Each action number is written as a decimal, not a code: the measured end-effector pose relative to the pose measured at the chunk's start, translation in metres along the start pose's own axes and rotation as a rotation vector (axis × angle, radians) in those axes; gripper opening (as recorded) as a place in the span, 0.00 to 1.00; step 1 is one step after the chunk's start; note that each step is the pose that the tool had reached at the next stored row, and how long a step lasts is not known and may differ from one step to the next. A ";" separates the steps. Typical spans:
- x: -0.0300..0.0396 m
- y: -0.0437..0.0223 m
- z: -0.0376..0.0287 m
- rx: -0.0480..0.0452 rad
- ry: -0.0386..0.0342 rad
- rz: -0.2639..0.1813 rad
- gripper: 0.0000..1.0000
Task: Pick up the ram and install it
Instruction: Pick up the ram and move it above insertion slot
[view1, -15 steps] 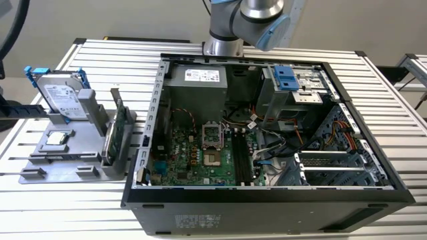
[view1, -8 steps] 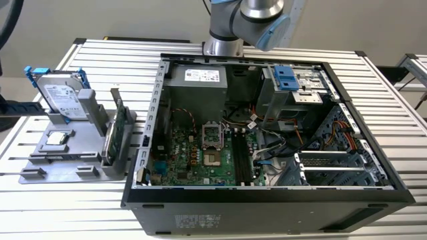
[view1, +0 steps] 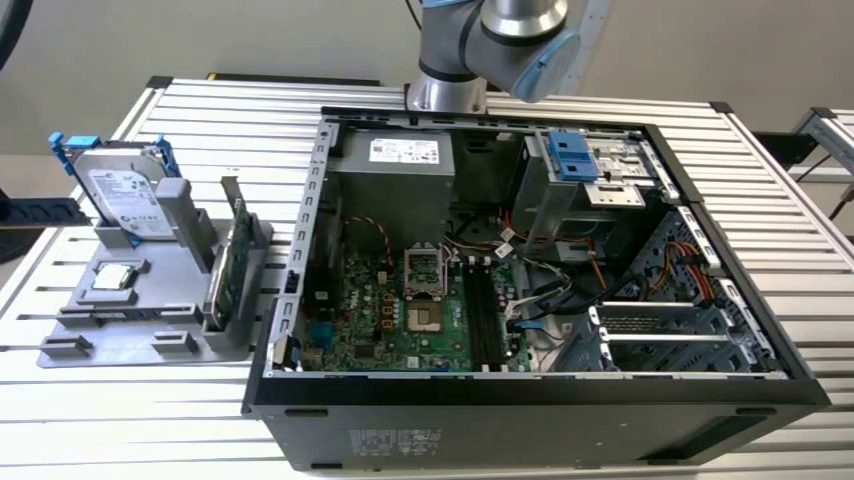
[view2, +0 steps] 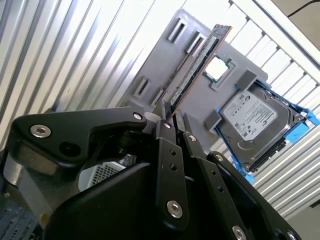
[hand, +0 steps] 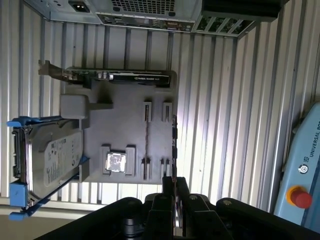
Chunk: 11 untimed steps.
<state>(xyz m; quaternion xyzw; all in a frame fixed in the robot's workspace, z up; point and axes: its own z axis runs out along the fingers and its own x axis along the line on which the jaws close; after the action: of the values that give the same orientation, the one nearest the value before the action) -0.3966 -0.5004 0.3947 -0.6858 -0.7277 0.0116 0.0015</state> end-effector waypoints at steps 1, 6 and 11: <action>0.0000 0.0000 -0.0008 0.0002 -0.0001 0.000 0.00; -0.0001 -0.0001 -0.0044 0.0000 0.0000 0.000 0.00; -0.0001 -0.0002 -0.0078 -0.0001 0.0001 0.000 0.00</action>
<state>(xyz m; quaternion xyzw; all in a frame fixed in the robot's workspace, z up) -0.3966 -0.5004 0.4024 -0.6858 -0.7277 0.0115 0.0015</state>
